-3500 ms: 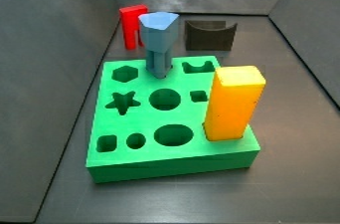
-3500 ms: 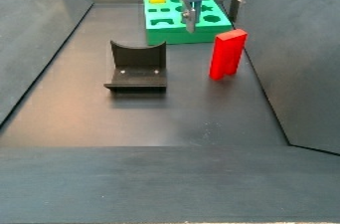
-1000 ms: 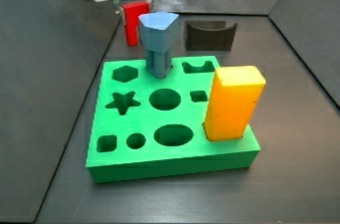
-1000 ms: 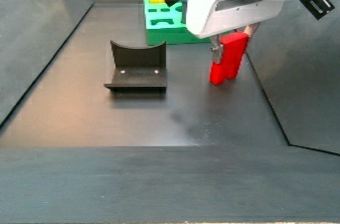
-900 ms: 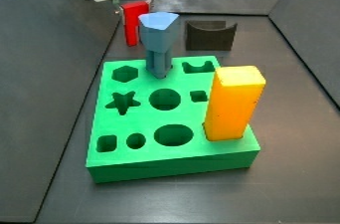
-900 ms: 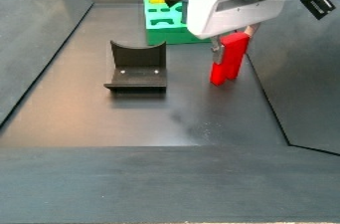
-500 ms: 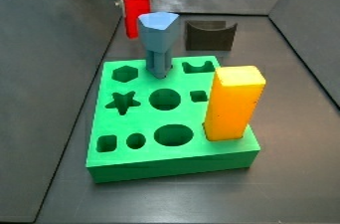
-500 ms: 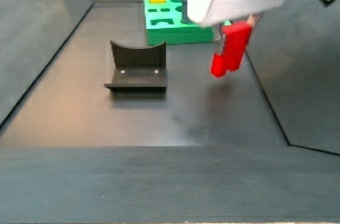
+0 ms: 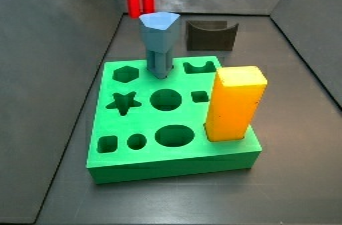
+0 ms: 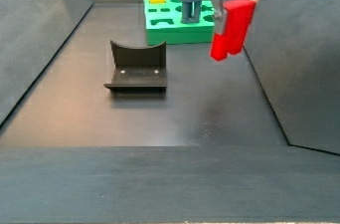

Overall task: Pick up the double-square object. Move up. Move to above the board. Insert the double-square object.
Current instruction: Move to above the board.

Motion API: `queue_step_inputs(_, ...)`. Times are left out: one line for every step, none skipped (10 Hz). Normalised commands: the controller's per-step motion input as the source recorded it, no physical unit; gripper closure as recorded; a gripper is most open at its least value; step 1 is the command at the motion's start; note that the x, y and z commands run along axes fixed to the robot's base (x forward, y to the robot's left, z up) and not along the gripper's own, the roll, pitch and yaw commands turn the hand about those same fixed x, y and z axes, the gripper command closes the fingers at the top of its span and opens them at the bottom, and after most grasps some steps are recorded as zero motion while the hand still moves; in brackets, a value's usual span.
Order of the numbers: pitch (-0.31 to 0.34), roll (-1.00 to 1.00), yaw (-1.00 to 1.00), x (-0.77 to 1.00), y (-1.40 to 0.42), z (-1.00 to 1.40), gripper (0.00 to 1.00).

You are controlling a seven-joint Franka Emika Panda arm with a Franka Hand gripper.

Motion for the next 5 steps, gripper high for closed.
queue_step_inputs(0.211, 0.06, 0.02, 0.27, 0.18, 1.0, 1.0)
queue_step_inputs(0.148, 0.07, 0.02, 0.24, 0.17, 1.0, 1.0)
queue_step_inputs(0.109, 0.06, 0.01, 0.22, 0.16, 1.0, 1.0)
queue_step_inputs(0.09, 0.05, 0.01, 0.19, 0.14, 1.0, 1.0)
queue_step_inputs(0.086, 0.05, 0.01, 0.17, 0.13, 1.0, 1.0)
